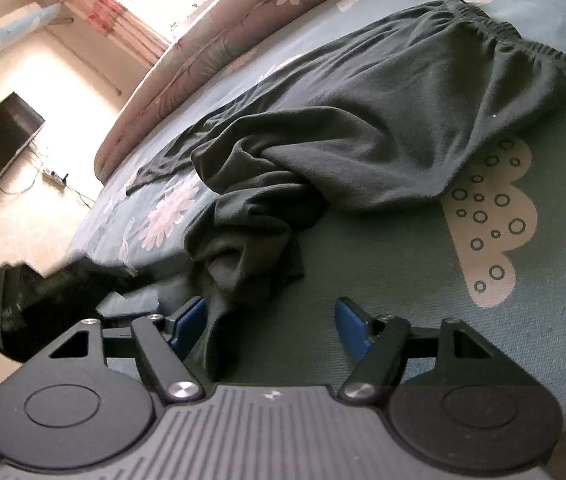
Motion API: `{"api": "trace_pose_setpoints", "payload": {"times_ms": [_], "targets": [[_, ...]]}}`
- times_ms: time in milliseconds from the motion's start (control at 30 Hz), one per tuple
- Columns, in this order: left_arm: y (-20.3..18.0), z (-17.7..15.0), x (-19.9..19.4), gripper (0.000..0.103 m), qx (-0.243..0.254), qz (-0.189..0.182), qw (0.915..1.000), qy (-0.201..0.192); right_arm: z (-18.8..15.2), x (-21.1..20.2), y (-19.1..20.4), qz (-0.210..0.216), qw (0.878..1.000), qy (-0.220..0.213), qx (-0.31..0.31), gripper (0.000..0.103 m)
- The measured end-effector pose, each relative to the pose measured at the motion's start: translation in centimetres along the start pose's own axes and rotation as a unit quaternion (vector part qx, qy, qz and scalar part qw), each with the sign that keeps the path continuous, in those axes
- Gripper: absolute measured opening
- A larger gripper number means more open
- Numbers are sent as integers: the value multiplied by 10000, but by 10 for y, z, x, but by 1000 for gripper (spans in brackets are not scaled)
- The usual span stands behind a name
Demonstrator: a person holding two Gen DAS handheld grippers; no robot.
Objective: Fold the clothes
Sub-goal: 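Grasp the folded leg fabric with the left gripper and lift it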
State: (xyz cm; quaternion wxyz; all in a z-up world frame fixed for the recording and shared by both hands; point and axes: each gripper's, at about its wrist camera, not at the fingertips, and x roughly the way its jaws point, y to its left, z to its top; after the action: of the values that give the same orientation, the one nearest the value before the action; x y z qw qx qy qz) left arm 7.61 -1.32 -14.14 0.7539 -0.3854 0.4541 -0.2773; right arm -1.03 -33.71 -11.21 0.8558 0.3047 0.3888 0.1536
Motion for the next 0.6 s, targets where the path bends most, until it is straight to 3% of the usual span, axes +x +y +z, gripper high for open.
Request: {"api": "trace_pose_setpoints", "payload": {"times_ms": [33, 67, 167, 367, 600], "targets": [[11, -1, -2, 16, -282, -7, 9996, -6, 0, 0, -1, 16, 10000, -7, 21, 75], [22, -1, -3, 11, -565, -14, 9984, -11, 0, 0, -1, 31, 10000, -14, 42, 75], [19, 2, -6, 11, -524, 98, 9986, 65, 1, 1, -3, 70, 9999, -31, 96, 75], [0, 14, -23, 6, 52, 499, 9987, 47, 2, 0, 6, -209, 9998, 48, -51, 76], [10, 41, -88, 6, 305, 1027, 9938, -280, 5, -10, 16, -641, 9974, 25, -326, 80]]}}
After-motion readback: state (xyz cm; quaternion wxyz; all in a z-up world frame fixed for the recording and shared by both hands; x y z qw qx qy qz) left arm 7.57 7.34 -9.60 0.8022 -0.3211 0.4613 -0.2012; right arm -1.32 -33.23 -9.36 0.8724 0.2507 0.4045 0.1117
